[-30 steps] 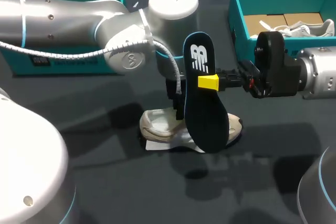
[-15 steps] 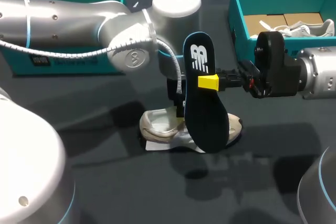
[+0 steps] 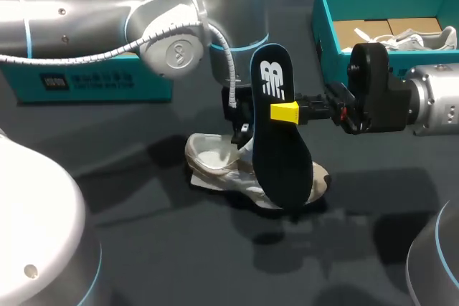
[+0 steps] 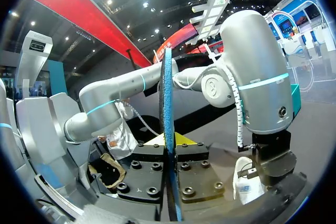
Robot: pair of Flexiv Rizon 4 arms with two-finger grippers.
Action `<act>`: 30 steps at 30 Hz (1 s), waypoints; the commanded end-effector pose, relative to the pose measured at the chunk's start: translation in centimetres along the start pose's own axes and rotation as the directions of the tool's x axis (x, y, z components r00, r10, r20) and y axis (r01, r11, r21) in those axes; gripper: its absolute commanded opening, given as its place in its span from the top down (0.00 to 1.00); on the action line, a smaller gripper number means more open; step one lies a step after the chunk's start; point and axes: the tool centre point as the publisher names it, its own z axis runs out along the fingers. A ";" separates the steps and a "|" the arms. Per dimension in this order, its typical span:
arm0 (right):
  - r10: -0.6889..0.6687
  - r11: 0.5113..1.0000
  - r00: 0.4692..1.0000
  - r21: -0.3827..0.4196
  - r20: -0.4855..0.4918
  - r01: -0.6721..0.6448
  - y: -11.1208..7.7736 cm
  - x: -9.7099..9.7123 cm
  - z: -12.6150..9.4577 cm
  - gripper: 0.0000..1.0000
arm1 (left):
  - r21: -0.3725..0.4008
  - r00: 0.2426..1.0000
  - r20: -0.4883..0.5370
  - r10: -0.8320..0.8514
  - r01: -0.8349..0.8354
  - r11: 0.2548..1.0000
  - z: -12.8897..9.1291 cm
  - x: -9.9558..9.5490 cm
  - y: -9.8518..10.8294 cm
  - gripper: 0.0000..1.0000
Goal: Take the shoe out of the shoebox, open the shoe tongue, remove and reinsert the insole, then place the shoe into the shoebox
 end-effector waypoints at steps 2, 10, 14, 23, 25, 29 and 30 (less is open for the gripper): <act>0.001 1.000 1.000 0.000 0.003 -0.001 -0.1 0.1 0.1 1.00 | 0.004 1.000 0.002 0.001 -0.001 1.000 -0.2 0.1 0.2 1.00; 0.001 1.000 1.000 0.000 0.003 -0.001 -0.1 0.1 0.1 1.00 | 0.021 0.991 0.020 0.132 -0.132 0.991 -2.1 0.2 0.4 1.00; 0.001 1.000 1.000 0.000 0.003 -0.001 -0.1 0.1 0.1 1.00 | -0.008 0.960 0.006 0.279 -0.279 0.960 -2.9 0.4 0.2 1.00; 0.001 1.000 1.000 0.000 0.003 -0.001 -0.1 0.1 0.1 1.00 | -0.336 0.755 0.086 0.651 -0.593 0.732 -3.1 2.6 0.2 1.00; 0.001 1.000 1.000 0.000 0.003 -0.001 -0.1 0.1 0.1 1.00 | -0.336 0.755 0.086 0.651 -0.593 0.732 -3.1 2.6 0.2 1.00; 0.001 1.000 1.000 0.000 0.003 -0.001 -0.1 0.1 0.1 1.00 | -0.336 0.755 0.086 0.651 -0.593 0.732 -3.1 2.6 0.2 1.00; 0.001 1.000 1.000 0.000 0.003 -0.001 -0.1 0.1 0.1 1.00 | -0.336 0.755 0.086 0.651 -0.593 0.732 -3.1 2.6 0.2 1.00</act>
